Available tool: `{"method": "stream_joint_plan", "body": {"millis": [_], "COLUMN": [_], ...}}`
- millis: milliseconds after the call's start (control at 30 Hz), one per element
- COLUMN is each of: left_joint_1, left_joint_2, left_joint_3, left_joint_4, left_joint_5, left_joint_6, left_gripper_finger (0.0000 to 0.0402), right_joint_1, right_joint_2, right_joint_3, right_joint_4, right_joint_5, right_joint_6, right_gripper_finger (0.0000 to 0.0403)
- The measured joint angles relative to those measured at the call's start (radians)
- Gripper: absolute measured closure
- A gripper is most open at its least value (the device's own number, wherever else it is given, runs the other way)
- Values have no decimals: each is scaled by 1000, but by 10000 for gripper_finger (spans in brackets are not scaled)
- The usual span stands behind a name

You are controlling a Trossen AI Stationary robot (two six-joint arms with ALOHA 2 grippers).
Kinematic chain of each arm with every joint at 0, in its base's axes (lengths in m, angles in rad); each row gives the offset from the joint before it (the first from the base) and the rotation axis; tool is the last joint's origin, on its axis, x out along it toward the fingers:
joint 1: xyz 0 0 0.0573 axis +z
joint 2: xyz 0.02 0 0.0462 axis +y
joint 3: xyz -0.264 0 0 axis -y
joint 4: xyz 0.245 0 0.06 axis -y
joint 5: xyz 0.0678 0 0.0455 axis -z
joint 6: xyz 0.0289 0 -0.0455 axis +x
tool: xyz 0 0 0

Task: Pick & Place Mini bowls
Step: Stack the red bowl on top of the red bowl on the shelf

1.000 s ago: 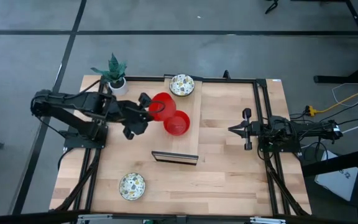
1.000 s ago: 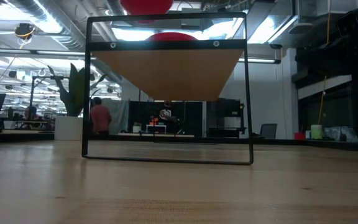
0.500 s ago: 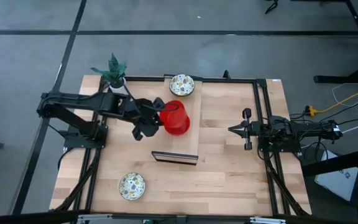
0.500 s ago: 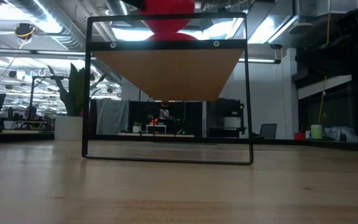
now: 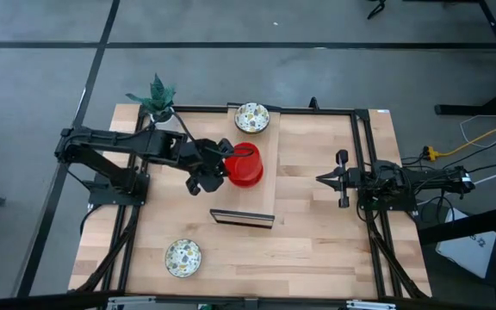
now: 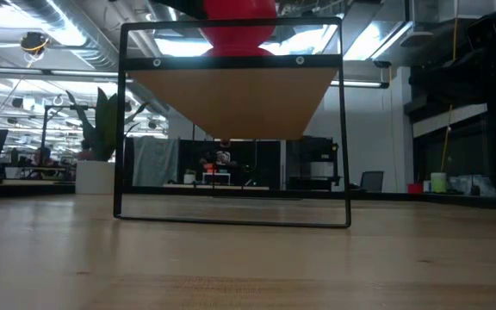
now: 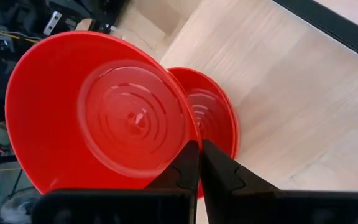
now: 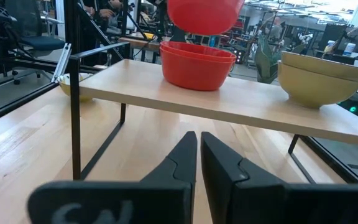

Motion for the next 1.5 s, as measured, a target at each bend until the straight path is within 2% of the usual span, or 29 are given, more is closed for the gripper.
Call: {"method": "stream_joint_plan", "body": {"millis": [367, 800, 1500], "left_joint_1": [50, 78, 54], "left_joint_2": [49, 188, 294], "left_joint_3": [175, 330, 347], "left_joint_4": [-104, -285, -398], "left_joint_5": [27, 28, 53], "left_joint_6": [4, 19, 8], "left_gripper_finger": [399, 399, 399], "right_joint_1": [0, 0, 0], "right_joint_2": [0, 0, 0], "right_joint_3": [0, 0, 0], "right_joint_4": [0, 0, 0], "right_joint_5": [0, 0, 0], "right_joint_6": [0, 0, 0], "right_gripper_finger": [377, 377, 377]}}
